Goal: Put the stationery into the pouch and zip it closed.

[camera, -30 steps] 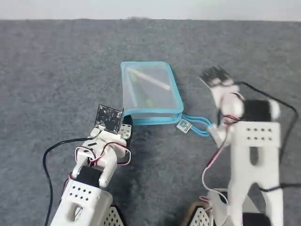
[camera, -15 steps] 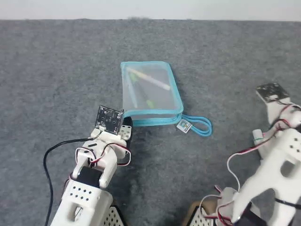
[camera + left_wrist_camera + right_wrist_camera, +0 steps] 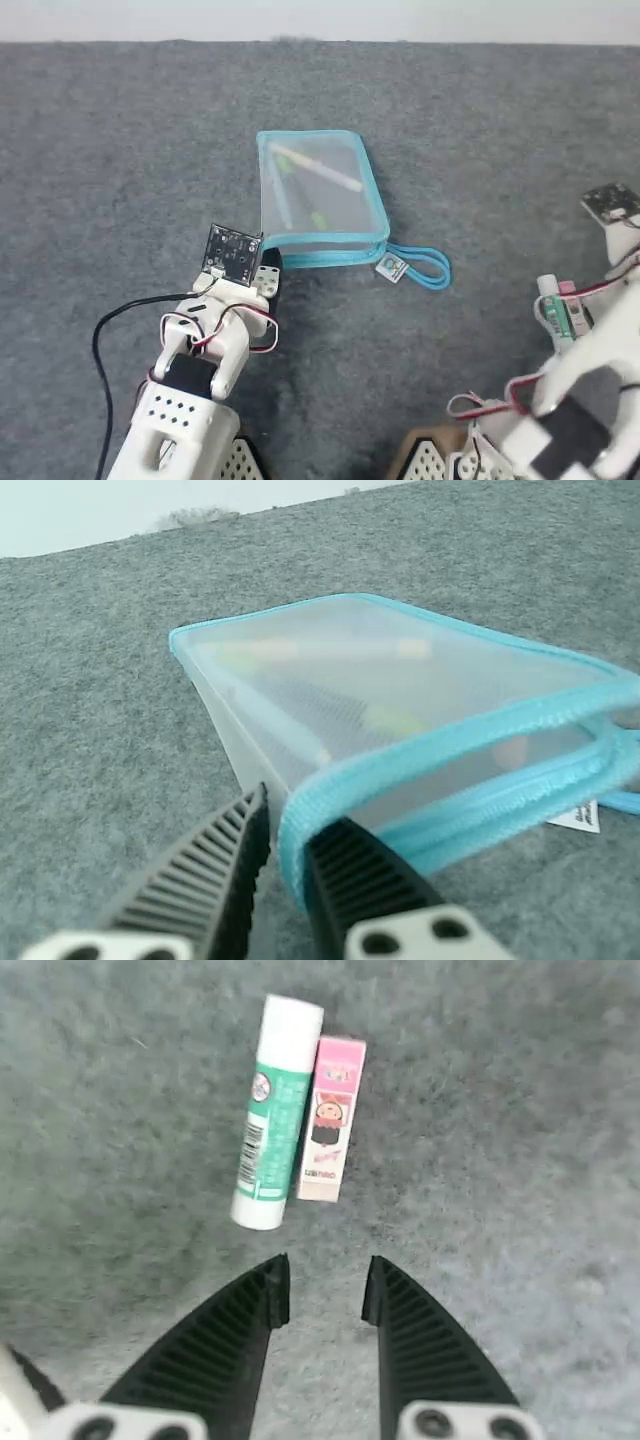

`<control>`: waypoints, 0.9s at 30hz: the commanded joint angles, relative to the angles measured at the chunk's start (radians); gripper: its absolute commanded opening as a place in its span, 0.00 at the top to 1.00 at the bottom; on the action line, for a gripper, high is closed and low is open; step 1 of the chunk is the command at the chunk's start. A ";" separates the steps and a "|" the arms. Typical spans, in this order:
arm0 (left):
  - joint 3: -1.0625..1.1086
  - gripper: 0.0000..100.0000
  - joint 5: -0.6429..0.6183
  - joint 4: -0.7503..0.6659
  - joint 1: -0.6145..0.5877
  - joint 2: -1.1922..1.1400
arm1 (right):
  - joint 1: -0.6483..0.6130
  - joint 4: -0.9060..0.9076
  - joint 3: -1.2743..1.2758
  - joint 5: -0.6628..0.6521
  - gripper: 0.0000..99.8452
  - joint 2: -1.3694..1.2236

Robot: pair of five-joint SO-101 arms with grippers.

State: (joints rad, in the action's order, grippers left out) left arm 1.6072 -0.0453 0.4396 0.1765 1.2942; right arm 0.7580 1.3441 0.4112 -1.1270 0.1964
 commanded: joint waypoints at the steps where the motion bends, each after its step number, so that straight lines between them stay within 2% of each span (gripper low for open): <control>1: -0.010 0.99 0.012 -0.023 0.003 0.017 | 0.044 -0.068 -0.008 -0.055 0.87 -0.053; 5: -0.010 0.99 0.012 -0.023 0.003 0.015 | 0.061 -0.104 -0.003 -0.075 0.87 -0.114; 9: -0.008 0.99 0.012 -0.023 0.006 0.012 | 0.024 -0.107 -0.002 -0.069 0.87 -0.179; 17: -0.008 0.99 0.012 -0.021 0.005 0.011 | -0.073 -0.203 -0.002 0.091 0.87 -0.272; 27: -0.008 0.99 0.012 -0.021 0.005 0.011 | -0.042 -0.266 -0.006 0.091 0.87 -0.407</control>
State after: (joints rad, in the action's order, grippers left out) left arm 1.6072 -0.0453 0.4396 0.1765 1.2942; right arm 0.6966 1.0940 0.4143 -1.0487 -0.1979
